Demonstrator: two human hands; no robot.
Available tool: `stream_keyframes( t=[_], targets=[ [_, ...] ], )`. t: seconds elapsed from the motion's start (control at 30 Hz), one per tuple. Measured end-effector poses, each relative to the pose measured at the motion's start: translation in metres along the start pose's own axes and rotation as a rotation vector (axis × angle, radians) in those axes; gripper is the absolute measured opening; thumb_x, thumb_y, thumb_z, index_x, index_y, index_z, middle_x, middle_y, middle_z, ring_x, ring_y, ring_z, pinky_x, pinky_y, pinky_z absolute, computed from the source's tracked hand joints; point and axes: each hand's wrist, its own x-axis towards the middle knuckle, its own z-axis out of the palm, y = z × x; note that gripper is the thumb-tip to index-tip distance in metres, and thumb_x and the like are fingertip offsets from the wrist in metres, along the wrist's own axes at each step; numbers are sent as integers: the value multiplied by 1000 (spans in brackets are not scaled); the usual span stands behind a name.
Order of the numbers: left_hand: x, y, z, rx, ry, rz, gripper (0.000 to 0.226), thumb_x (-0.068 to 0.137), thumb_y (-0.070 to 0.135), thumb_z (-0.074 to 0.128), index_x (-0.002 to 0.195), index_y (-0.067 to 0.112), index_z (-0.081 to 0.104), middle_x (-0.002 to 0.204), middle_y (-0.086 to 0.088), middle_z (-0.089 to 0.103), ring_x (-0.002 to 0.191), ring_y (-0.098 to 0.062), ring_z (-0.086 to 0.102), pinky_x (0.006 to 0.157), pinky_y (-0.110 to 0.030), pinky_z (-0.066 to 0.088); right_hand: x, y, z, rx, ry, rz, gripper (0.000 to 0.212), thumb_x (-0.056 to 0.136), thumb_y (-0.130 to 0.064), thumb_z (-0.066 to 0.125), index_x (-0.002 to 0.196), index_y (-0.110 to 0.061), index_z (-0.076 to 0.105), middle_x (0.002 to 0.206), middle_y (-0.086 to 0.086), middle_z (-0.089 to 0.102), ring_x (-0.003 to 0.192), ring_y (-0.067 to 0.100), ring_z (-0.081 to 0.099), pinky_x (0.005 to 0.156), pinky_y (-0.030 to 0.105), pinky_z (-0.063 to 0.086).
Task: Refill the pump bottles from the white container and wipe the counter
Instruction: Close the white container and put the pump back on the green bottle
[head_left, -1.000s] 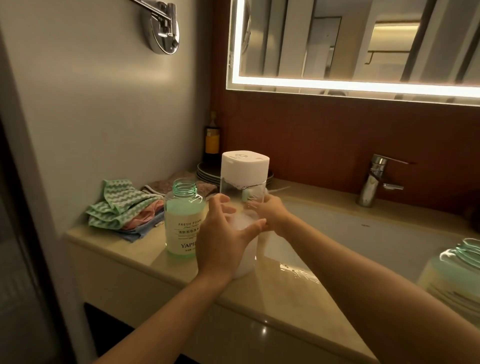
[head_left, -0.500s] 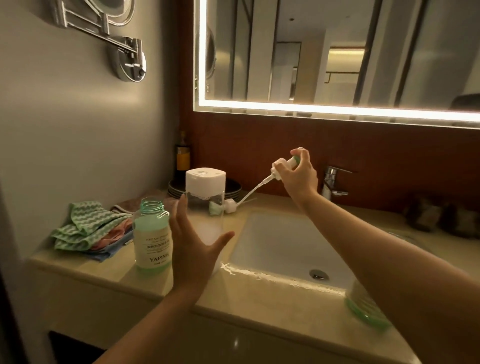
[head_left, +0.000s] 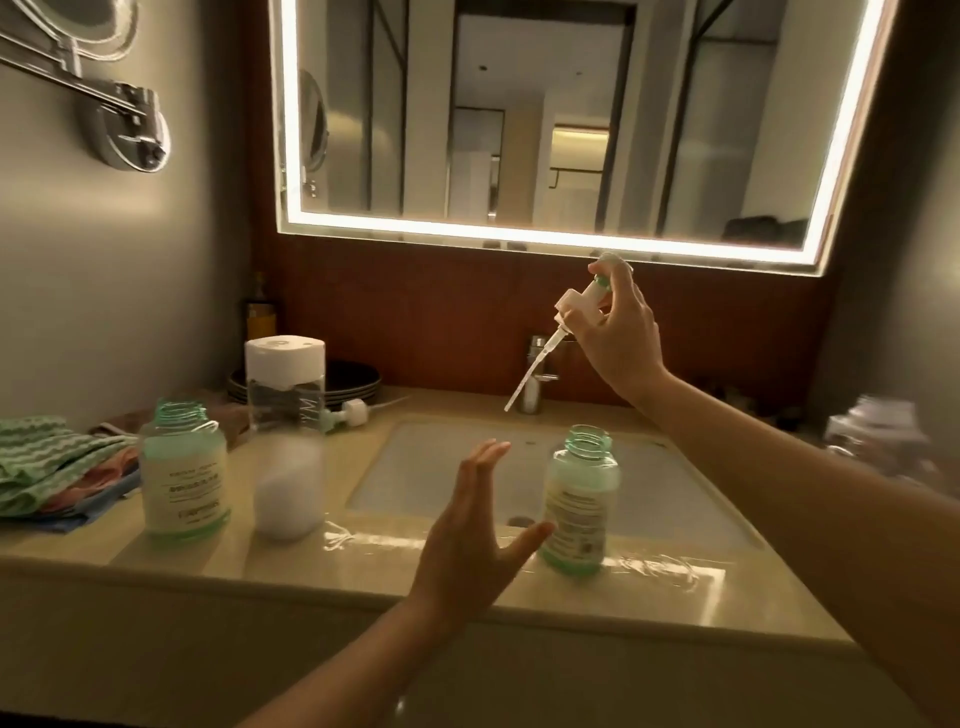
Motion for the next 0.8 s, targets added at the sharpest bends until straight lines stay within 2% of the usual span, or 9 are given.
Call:
stream_keyframes(
  t=[0.03, 0.1, 0.2, 0.27, 0.3, 0.43, 0.53, 0.7, 0.8],
  targets=[
    [2, 8, 10, -39, -43, -25, 82, 74, 60, 57, 137, 28, 15, 142, -2, 34, 116, 2, 34, 73, 7, 29, -2, 4, -10, -11, 19, -14, 45, 83, -23, 63, 122, -12, 44, 124, 4, 53, 97, 17, 55, 70, 24, 38],
    [7, 19, 31, -131, -95, -108, 87, 73, 54, 66, 138, 29, 14, 143, 3, 29, 116, 2, 33, 77, 2, 30, -5, 11, -29, -8, 58, -42, 45, 83, -23, 64, 122, -12, 43, 121, 5, 54, 96, 16, 55, 71, 25, 43],
    [17, 24, 58, -288, -90, -246, 86, 70, 41, 74, 136, 25, 21, 137, -1, 35, 120, -12, 43, 90, -25, 46, -12, 17, -48, -5, 99, -78, 47, 83, -24, 64, 124, -12, 42, 122, 6, 54, 97, 14, 54, 71, 24, 46],
    [23, 26, 73, -360, -77, -310, 90, 65, 41, 78, 134, 27, 22, 134, -4, 39, 117, -21, 47, 92, -41, 50, -18, 23, -57, -30, 111, -105, 49, 83, -24, 65, 125, -12, 42, 123, 7, 53, 97, 14, 55, 70, 22, 47],
    [25, 25, 78, -374, -60, -332, 92, 63, 40, 79, 134, 27, 23, 133, -5, 41, 116, -22, 49, 91, -44, 50, -22, 25, -60, -36, 119, -114, 51, 82, -24, 65, 126, -12, 42, 124, 8, 53, 97, 14, 55, 70, 21, 47],
    [27, 23, 94, -345, 31, -347, 92, 62, 31, 82, 134, 25, 26, 127, -3, 48, 107, -21, 54, 82, -40, 54, -36, 32, -66, -45, 132, -134, 56, 82, -23, 67, 130, -10, 42, 129, 11, 50, 99, 12, 51, 72, 18, 47],
    [26, 19, 99, -372, 52, -360, 90, 63, 30, 82, 133, 27, 25, 124, -2, 50, 104, -21, 56, 78, -38, 55, -51, 35, -62, -69, 33, -180, 57, 82, -24, 67, 132, -12, 41, 129, 10, 50, 95, 12, 53, 68, 10, 43],
    [27, 18, 101, -393, 48, -370, 90, 64, 25, 82, 133, 24, 25, 125, -3, 49, 106, -20, 55, 83, -38, 54, -77, 38, -44, -117, -208, -229, 55, 83, -26, 66, 131, -14, 42, 127, 7, 51, 91, 18, 60, 67, 28, 54],
    [27, 17, 102, -383, 47, -363, 90, 64, 23, 82, 133, 22, 25, 126, -3, 48, 109, -19, 54, 86, -36, 52, -86, 40, -36, -146, -267, -207, 52, 84, -28, 64, 130, -16, 43, 127, 6, 49, 93, 21, 60, 71, 31, 52]
  ],
)
